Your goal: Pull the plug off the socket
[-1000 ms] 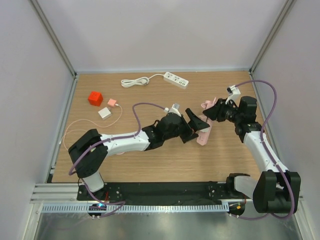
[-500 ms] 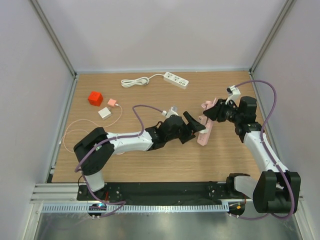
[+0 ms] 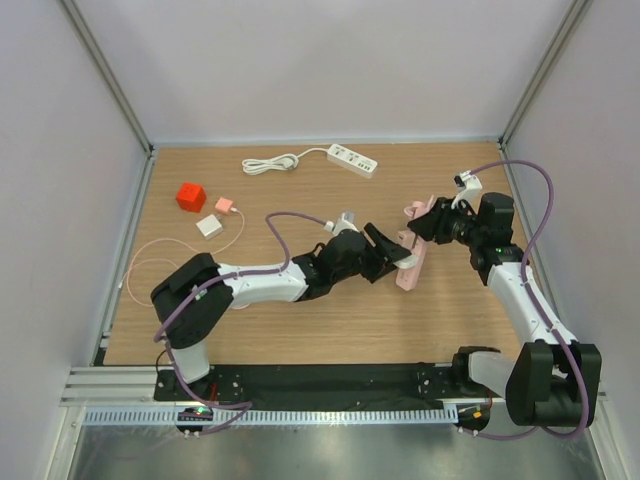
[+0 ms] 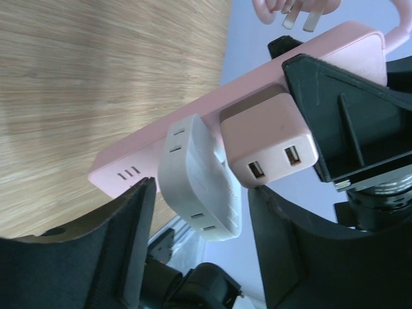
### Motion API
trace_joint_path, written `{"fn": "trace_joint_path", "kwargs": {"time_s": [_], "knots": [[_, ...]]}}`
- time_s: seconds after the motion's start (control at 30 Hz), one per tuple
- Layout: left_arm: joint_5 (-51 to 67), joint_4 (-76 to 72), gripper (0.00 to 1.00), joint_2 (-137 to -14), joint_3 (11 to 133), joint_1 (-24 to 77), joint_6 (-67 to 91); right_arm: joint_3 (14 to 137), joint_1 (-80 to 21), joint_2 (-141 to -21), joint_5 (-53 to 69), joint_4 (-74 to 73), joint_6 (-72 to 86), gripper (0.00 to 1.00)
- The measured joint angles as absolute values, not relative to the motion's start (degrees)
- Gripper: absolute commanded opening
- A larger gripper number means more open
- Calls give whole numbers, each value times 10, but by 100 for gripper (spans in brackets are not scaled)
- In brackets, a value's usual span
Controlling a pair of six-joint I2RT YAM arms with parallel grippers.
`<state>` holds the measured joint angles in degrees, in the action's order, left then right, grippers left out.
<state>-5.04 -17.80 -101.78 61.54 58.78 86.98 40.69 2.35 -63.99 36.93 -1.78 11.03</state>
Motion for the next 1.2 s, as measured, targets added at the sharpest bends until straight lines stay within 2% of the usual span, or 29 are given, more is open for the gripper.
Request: {"fn": "trace_joint_path", "kwargs": {"time_s": [0.07, 0.2, 0.67, 0.7, 0.73, 0.83, 0.9, 0.93, 0.97, 1.2], "knots": [[-49, -198, 50, -1026, 615, 588, 886, 407, 24, -640, 364, -18, 108, 1], [-49, -247, 43, -1046, 615, 588, 922, 407, 25, -640, 350, -17, 104, 1], [-48, -332, 40, -1090, 613, 592, 1007, 407, 27, -640, 330, -7, 104, 1], [-48, -333, 38, -1093, 613, 592, 1009, 407, 27, -640, 330, -5, 107, 1], [-47, -334, 28, -1096, 613, 593, 1012, 407, 27, -640, 330, -2, 109, 1], [-50, -337, 13, -1103, 614, 592, 1021, 406, 27, -636, 331, -1, 109, 1], [-50, -340, 8, -1105, 614, 591, 1022, 406, 29, -635, 331, 1, 109, 1], [-50, -341, 3, -1106, 614, 590, 1022, 406, 29, -635, 331, 1, 109, 1], [-50, -341, 0, -1107, 614, 589, 1022, 406, 29, -635, 331, 1, 109, 1], [-50, -345, 0, -1105, 610, 586, 1013, 406, 31, -632, 325, -3, 109, 1]]}}
